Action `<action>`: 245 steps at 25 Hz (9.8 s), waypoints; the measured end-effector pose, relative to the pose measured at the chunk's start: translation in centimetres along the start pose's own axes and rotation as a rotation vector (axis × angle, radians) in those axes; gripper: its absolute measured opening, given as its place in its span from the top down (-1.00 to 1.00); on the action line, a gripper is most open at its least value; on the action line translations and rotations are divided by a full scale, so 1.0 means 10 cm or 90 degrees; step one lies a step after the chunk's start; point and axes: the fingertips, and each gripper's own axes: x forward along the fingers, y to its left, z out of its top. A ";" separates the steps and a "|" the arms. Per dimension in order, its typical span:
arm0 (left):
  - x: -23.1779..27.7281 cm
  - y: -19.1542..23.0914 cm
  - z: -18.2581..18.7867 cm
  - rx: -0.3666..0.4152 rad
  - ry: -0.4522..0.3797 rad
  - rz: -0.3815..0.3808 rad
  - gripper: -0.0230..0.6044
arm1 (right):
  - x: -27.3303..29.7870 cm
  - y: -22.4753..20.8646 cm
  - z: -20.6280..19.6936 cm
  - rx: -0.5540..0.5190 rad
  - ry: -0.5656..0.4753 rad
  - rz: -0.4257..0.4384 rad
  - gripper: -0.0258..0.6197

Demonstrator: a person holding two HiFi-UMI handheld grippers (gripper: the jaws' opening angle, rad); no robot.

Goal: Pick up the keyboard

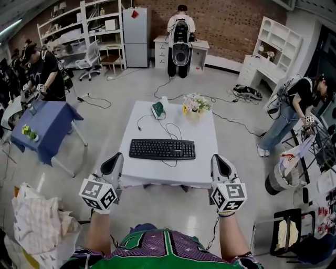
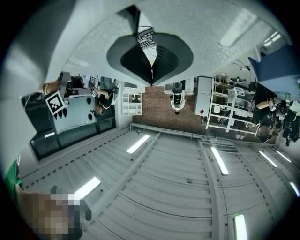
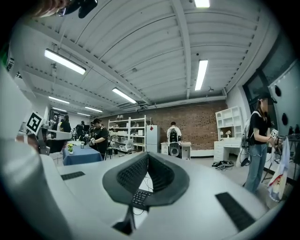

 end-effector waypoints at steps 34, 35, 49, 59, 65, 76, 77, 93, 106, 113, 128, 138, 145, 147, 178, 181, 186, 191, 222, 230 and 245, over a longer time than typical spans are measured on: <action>2.38 1.83 0.00 0.013 0.017 -0.120 0.87 | 2.39 -0.11 0.20 -0.005 0.036 -0.107 0.92; 2.43 1.86 0.00 0.013 0.017 -0.124 0.87 | 2.42 -0.11 0.20 -0.005 0.036 -0.111 0.92; 2.81 1.92 -0.26 -0.022 0.029 -0.114 0.87 | 2.78 -0.42 0.12 -0.007 0.032 -0.104 0.91; 2.98 1.79 -0.19 -0.007 0.031 -0.112 0.87 | 2.89 -0.52 0.16 0.021 0.029 -0.045 0.60; 3.11 1.72 -0.39 -0.010 0.050 -0.125 0.87 | 2.93 -0.59 -0.08 0.021 0.064 -0.033 0.36; 3.14 1.66 -0.91 0.013 0.120 -0.136 0.87 | 2.97 -0.67 -0.74 0.075 0.152 -0.038 0.35; 3.14 1.68 -1.00 0.014 0.131 -0.134 0.87 | 2.97 -0.67 -0.85 0.080 0.167 -0.038 0.35; 3.05 1.88 -2.16 -0.027 0.253 -0.091 0.87 | 2.83 -0.81 -2.48 0.144 0.365 -0.055 0.35; 2.90 2.05 -3.01 -0.119 0.352 -0.044 0.87 | 2.85 -0.92 -3.41 0.217 0.469 -0.054 0.35; 2.75 2.26 -3.44 -0.127 0.415 0.019 0.87 | 2.86 -0.99 -3.76 0.249 0.505 -0.047 0.35; 2.50 2.47 -3.97 -0.131 0.495 0.096 0.87 | 2.95 -0.99 -3.97 0.282 0.538 -0.010 0.35; 2.41 2.57 -4.08 -0.144 0.508 0.105 0.87 | 2.94 -0.96 -4.06 0.339 0.544 0.022 0.35; 2.31 2.56 -4.08 -0.143 0.526 0.102 0.87 | 2.92 -0.94 -4.10 0.372 0.551 0.049 0.30; 2.25 2.52 -4.10 -0.138 0.533 0.096 0.87 | 2.91 -0.93 -4.10 0.364 0.555 0.052 0.30; 2.33 2.55 -4.15 -0.161 0.572 0.082 0.87 | 2.75 -0.82 -3.87 0.594 0.553 0.320 0.37; 2.33 2.55 -4.15 -0.164 0.572 0.084 0.87 | 2.70 -0.76 -4.00 0.520 0.588 0.315 0.39; 2.31 2.57 -4.16 -0.165 0.571 0.089 0.87 | 2.75 -0.76 -3.90 0.575 0.556 0.306 0.42; 2.30 2.58 -4.15 -0.174 0.565 0.093 0.87 | 2.73 -0.75 -3.88 0.624 0.559 0.312 0.42; 2.36 2.57 -4.17 -0.175 0.561 0.073 0.87 | 2.87 -0.17 -3.70 0.688 0.510 0.448 0.64; 2.35 2.58 -4.17 -0.170 0.572 0.039 0.86 | 2.83 -0.17 -3.62 0.726 0.490 0.460 0.68; 2.28 2.65 -4.12 -0.261 0.551 -0.004 0.49 | 2.86 -0.22 -3.47 0.722 0.461 0.485 0.70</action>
